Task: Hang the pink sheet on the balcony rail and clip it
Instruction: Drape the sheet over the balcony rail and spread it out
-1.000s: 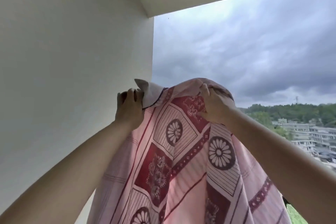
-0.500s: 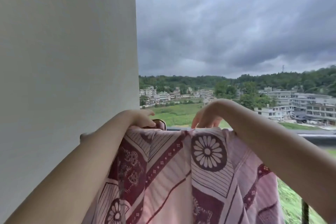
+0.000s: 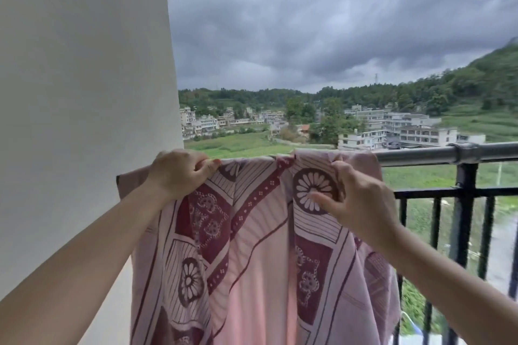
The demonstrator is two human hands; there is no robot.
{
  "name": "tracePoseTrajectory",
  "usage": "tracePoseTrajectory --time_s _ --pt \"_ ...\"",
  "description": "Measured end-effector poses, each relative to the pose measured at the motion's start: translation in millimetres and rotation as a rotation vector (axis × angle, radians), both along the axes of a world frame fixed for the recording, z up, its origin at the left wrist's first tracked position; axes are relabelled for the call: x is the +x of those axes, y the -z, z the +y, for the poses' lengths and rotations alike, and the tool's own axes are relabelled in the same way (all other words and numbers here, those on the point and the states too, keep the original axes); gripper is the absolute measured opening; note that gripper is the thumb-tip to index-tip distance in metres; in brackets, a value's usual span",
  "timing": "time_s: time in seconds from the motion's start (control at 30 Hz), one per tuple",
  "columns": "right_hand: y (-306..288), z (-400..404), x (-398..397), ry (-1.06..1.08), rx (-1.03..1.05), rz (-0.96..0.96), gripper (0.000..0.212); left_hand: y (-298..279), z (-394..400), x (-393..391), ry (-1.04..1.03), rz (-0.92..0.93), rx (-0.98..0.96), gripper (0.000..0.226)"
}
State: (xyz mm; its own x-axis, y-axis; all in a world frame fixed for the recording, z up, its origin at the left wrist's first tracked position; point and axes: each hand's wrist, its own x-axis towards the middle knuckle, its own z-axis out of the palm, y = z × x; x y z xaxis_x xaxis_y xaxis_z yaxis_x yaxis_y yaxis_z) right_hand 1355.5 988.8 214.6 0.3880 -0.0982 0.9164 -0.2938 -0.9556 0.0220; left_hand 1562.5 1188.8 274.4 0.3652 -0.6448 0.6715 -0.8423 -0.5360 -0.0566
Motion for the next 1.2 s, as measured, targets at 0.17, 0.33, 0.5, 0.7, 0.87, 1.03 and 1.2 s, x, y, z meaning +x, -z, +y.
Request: tracePoseTrajectory --time_s 0.17,0.33,0.5,0.7,0.87,1.03,1.2 --pt "52 9 12 0.209 0.617 0.188 0.058 2 3 -9 0.188 0.048 -0.124 0.050" --pt "26 -8 -16 -0.121 1.114 0.018 0.016 11 -2 -15 0.170 -0.036 -0.260 0.009" --pt "-67 -20 -51 0.025 0.714 -0.170 0.020 5 -11 -25 0.063 -0.029 -0.284 0.017" --pt "-189 -14 18 0.126 0.183 -0.055 0.039 -53 -18 -22 -0.164 0.084 -0.601 0.026" --pt "-199 -34 89 0.121 0.096 0.482 0.071 -82 -24 11 -0.349 0.353 -0.216 0.042" --pt "-129 -43 91 0.012 0.322 0.993 0.033 -47 -54 -20 -0.137 0.433 0.037 0.036" --pt "-104 -39 34 -0.165 0.251 0.473 0.027 -16 -86 -75 0.137 0.309 0.014 0.031"
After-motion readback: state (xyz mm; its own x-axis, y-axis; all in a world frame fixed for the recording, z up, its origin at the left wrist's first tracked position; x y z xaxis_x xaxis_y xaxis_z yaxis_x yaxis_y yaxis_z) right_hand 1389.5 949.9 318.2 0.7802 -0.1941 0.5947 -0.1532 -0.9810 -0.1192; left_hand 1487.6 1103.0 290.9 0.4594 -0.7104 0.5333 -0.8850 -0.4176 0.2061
